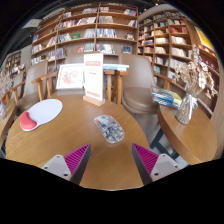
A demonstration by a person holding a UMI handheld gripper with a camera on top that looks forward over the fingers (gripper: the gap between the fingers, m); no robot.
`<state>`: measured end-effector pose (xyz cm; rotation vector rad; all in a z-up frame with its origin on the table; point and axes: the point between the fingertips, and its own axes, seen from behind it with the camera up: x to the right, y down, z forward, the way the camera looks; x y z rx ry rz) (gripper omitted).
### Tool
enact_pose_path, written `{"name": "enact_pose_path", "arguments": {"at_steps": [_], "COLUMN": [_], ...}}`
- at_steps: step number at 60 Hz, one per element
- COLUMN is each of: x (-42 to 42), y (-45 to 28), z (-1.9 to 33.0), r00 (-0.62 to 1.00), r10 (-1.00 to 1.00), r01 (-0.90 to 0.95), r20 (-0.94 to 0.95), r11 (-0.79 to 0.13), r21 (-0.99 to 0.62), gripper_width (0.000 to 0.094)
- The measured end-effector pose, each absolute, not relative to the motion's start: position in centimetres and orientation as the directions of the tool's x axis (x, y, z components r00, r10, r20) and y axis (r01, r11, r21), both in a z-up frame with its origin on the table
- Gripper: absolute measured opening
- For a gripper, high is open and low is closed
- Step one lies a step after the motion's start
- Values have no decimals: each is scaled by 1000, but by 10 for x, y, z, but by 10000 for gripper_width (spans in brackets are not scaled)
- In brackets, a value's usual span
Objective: Arrange mouse
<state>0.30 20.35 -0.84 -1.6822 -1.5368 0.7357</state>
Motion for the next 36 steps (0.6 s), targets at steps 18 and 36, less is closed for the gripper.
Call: {"name": "enact_pose_path", "arguments": {"at_steps": [18, 36], "x": [-65, -99], "y": [215, 224], "z": [-13, -13], "r00": [115, 124], "r10": [992, 992], "r01": [588, 585], "r20": [56, 37], "r11": [-23, -43], "r21": [-809, -810], "gripper_width": [853, 851]}}
